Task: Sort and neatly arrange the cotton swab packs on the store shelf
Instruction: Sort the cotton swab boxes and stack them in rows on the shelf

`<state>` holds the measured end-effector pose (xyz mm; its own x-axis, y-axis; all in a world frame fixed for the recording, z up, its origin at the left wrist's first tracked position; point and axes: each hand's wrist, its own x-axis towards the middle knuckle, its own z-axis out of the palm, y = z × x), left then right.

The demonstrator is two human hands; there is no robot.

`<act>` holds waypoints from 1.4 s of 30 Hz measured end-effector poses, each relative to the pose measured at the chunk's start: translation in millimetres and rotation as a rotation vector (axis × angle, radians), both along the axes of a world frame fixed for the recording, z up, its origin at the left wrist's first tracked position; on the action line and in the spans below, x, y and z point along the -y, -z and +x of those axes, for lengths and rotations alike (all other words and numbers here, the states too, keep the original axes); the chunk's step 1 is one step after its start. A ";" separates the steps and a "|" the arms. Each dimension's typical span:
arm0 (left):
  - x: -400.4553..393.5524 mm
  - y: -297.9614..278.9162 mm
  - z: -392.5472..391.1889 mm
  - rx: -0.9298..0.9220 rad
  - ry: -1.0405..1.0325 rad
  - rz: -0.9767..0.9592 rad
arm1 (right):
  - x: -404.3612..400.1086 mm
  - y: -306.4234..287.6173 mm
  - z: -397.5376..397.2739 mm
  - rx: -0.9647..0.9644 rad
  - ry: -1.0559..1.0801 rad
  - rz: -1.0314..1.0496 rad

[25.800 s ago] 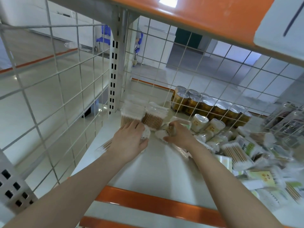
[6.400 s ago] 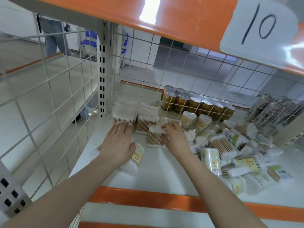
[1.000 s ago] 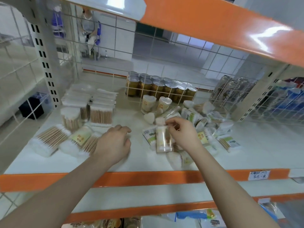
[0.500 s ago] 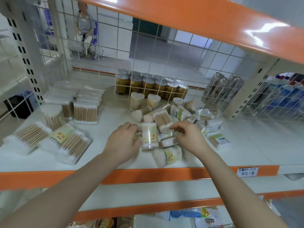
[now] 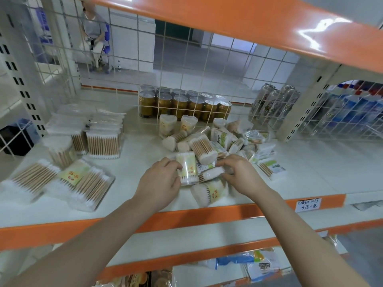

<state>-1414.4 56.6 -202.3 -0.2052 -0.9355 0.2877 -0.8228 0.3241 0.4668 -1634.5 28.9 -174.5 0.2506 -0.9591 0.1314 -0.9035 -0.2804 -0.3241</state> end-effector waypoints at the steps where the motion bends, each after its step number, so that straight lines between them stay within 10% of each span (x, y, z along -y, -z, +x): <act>1: -0.4 -0.1 1.1 -0.001 0.002 0.002 | 0.8 -0.7 1.0 -0.003 -0.004 -0.006; 42: -9.0 -5.3 11.4 -0.069 -0.114 0.018 | -21.7 -51.8 44.5 0.252 0.000 -0.180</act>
